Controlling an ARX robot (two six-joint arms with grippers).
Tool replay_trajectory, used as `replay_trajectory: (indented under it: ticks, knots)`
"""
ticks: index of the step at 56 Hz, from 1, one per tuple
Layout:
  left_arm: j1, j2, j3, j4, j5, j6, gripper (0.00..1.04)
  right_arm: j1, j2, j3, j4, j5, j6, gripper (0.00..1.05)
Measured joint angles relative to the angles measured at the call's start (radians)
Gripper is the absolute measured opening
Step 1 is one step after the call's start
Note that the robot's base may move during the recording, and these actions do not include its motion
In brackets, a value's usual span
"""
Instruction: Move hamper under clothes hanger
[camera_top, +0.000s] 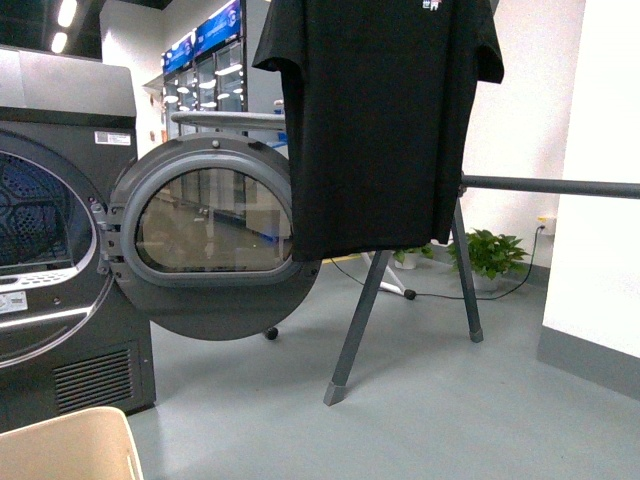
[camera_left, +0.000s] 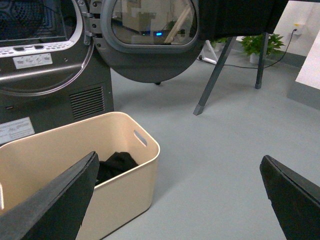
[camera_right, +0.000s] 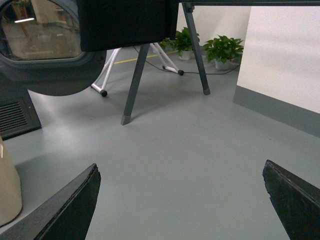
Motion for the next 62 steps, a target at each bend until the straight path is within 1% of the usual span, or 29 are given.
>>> replay_trajectory:
  ticks: [62]
  knots:
    - [0.0,0.0,0.0,0.0,0.001,0.0,0.98,-0.001,0.0,0.0,-0.001,0.005,0.0,0.97]
